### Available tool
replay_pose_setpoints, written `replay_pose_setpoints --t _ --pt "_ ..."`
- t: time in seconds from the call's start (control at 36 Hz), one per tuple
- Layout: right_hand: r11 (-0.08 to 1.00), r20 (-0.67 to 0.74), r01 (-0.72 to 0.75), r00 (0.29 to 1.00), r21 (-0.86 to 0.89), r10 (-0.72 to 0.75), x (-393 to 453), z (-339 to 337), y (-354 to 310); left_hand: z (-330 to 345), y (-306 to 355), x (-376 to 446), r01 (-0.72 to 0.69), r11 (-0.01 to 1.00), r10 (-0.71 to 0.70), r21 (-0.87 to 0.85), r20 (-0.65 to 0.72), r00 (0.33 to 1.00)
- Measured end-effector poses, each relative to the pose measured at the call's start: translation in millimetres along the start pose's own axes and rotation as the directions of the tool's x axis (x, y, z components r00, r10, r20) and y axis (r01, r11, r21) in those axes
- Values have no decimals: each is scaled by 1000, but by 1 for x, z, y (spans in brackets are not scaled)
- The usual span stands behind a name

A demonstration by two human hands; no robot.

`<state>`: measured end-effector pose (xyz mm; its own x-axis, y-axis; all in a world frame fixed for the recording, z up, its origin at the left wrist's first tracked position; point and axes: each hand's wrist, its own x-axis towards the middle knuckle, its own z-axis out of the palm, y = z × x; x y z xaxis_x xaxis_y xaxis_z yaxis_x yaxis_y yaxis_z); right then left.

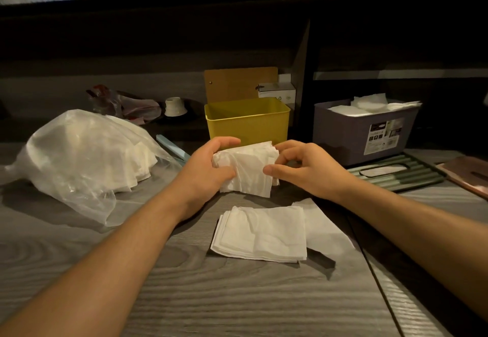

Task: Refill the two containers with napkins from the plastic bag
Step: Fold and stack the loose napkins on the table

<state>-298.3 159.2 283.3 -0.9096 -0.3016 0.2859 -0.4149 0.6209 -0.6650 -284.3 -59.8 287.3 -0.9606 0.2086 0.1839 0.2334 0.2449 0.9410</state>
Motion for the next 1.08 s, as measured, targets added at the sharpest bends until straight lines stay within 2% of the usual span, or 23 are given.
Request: replay_pose_setpoints --t 0.11,0.39,0.53,0.61,0.69,0.75,0.89,0.92,0.97,1.03,1.08 --pt "999 29 31 999 15 -31 1 1 0 0 1 -1 -7 1000 7 1 13 1000" --pt "996 -102 91 991 20 -89 3 3 5 1 2 -1 -14 997 10 75 43 999" --pt "978 -20 71 997 195 -68 5 2 6 1 2 -1 -16 995 10 98 62 998" --pt "975 29 72 996 209 -79 4 1 2 2 3 -2 -21 996 14 85 80 997" --pt "985 43 91 994 148 -98 3 3 -1 3 3 -2 -12 999 9 42 72 997" --pt "992 28 98 995 75 -100 3 4 -4 3 0 -1 -29 997 26 74 40 999" --pt "953 -102 87 987 -291 -121 6 -22 -28 3 -1 1 -18 995 21 102 -26 999" --pt "950 -71 68 993 -305 -94 4 -29 -35 3 -1 1 -16 995 19 101 -29 999" --pt "944 130 52 991 -325 -10 -4 -37 -49 3 -2 2 -20 994 23 105 -26 999" --pt "908 382 61 917 -414 113 -16 -37 -62 3 -3 2 -29 993 33 114 -26 999" --pt "875 523 64 822 -480 227 -28 -31 -66 3 -4 2 -37 991 40 125 -21 999"
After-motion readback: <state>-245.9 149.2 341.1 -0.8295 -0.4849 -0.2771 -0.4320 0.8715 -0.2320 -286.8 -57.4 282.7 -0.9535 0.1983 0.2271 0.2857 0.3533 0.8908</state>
